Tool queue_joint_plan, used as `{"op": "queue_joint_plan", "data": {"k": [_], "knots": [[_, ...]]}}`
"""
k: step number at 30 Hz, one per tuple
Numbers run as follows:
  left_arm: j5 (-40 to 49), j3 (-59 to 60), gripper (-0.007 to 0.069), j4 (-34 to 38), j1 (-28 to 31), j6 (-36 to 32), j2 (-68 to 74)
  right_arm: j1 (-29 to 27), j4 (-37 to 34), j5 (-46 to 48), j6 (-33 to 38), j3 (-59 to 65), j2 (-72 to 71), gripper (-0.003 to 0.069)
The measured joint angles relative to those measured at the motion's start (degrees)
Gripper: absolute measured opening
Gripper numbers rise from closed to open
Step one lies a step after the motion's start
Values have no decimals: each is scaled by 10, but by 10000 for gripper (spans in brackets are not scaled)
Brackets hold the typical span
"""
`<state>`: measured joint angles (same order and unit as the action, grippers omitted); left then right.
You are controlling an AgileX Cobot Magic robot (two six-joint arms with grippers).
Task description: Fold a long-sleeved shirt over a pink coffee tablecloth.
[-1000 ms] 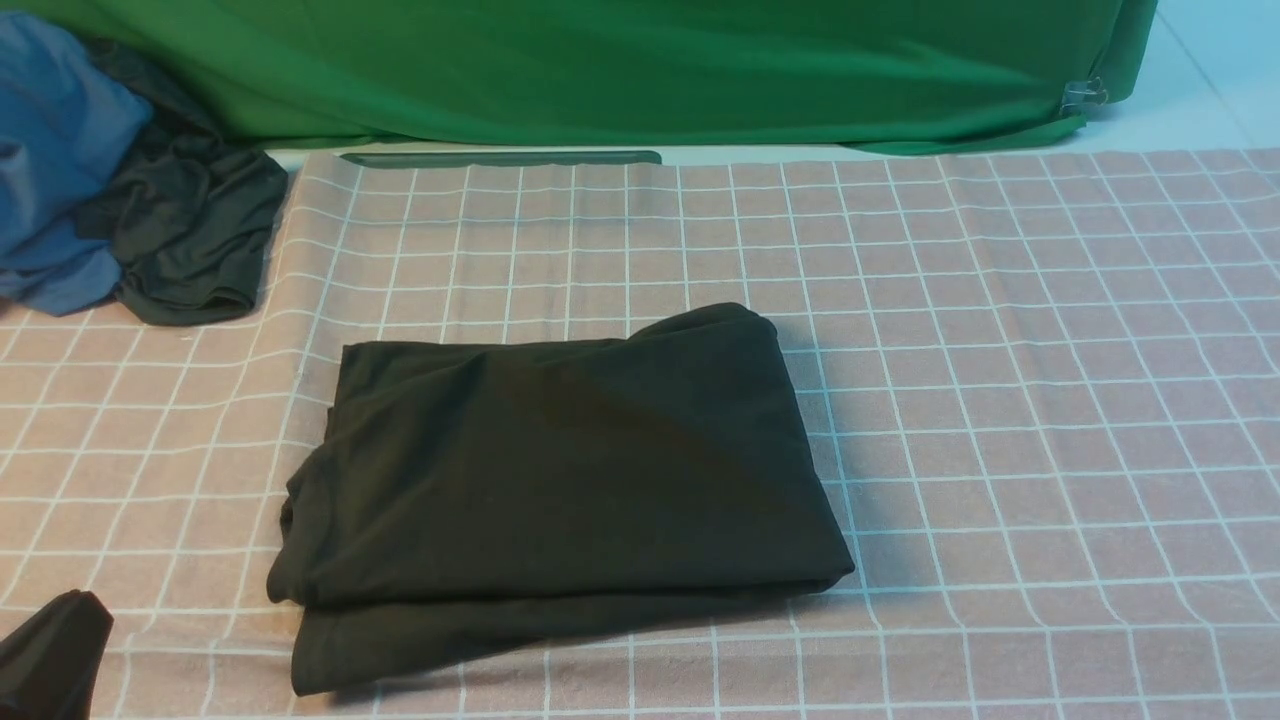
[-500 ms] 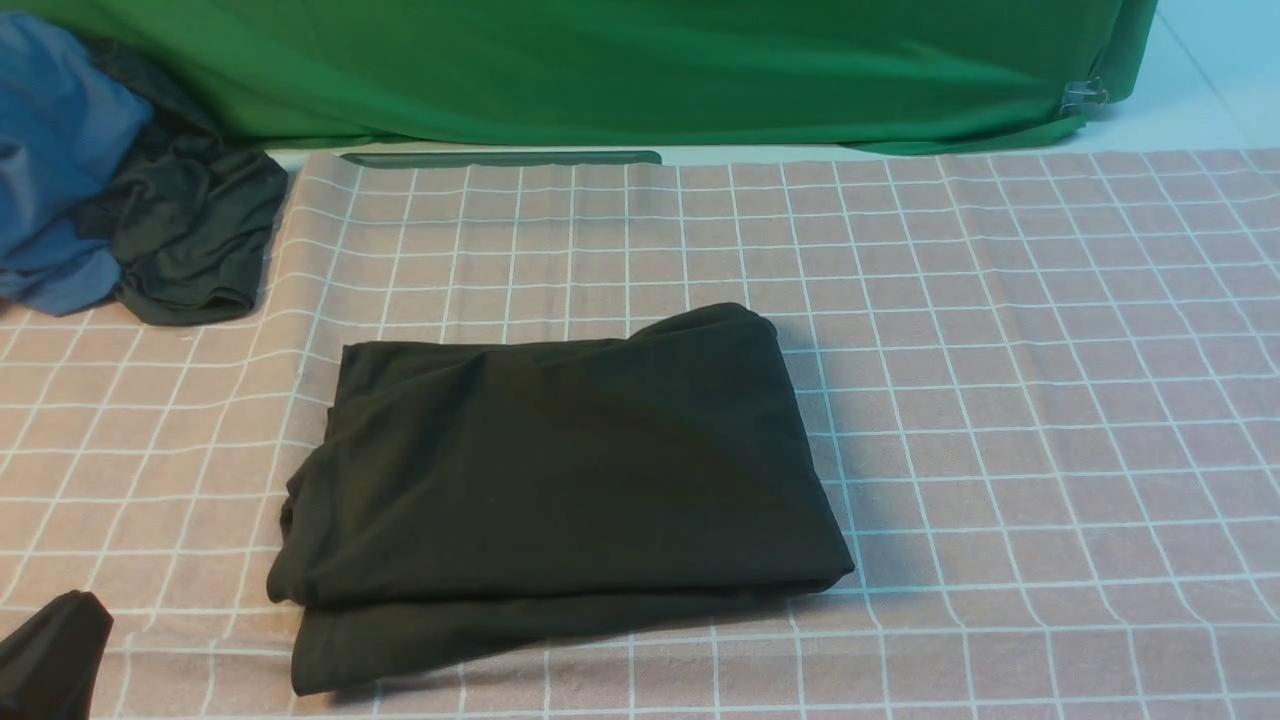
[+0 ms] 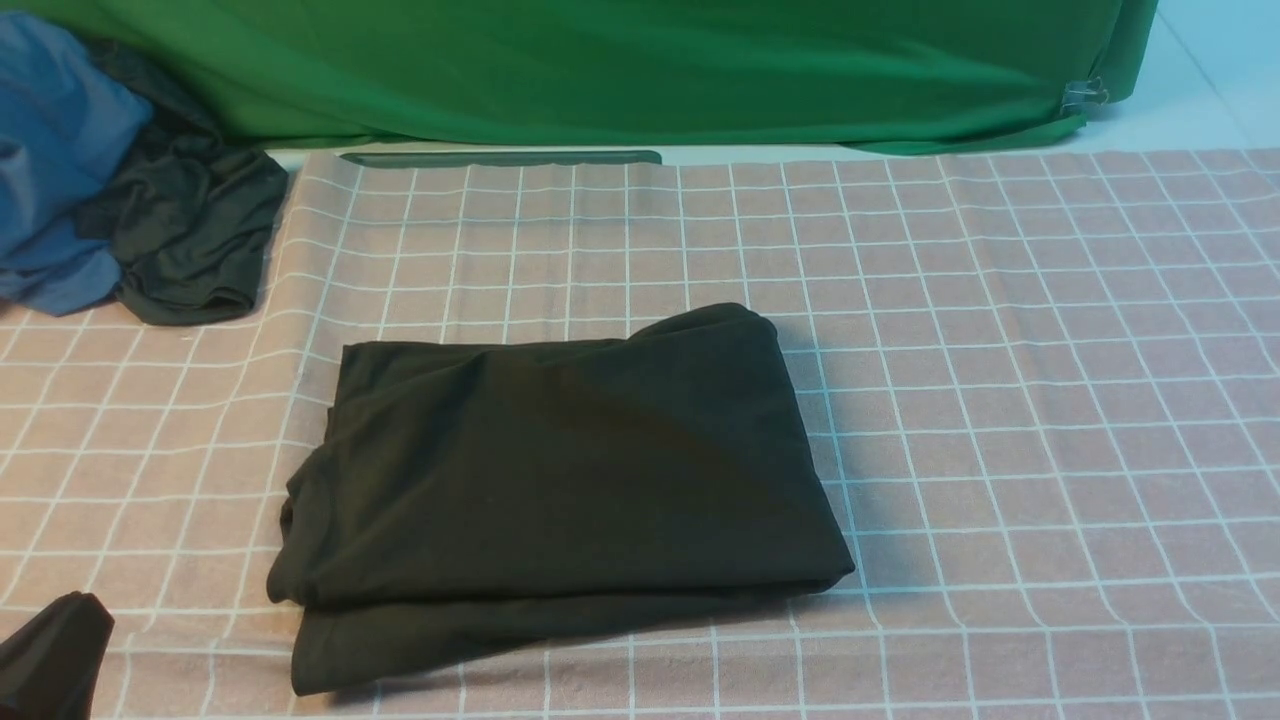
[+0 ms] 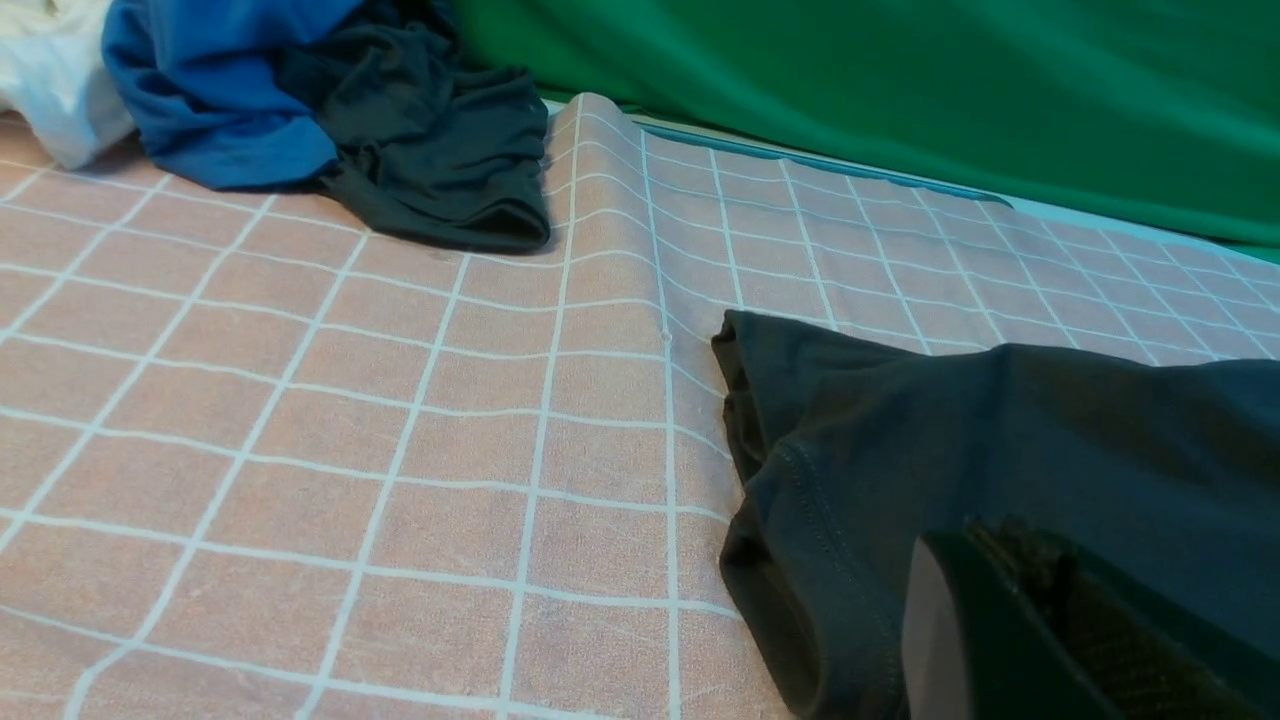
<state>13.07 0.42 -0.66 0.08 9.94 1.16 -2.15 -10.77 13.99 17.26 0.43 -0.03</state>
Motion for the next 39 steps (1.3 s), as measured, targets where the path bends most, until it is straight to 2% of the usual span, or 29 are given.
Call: {"op": "queue_joint_plan", "data": {"k": [39], "knots": [[0,0,14,0,0,0,0,8,0,0,9,0,0,237]]}}
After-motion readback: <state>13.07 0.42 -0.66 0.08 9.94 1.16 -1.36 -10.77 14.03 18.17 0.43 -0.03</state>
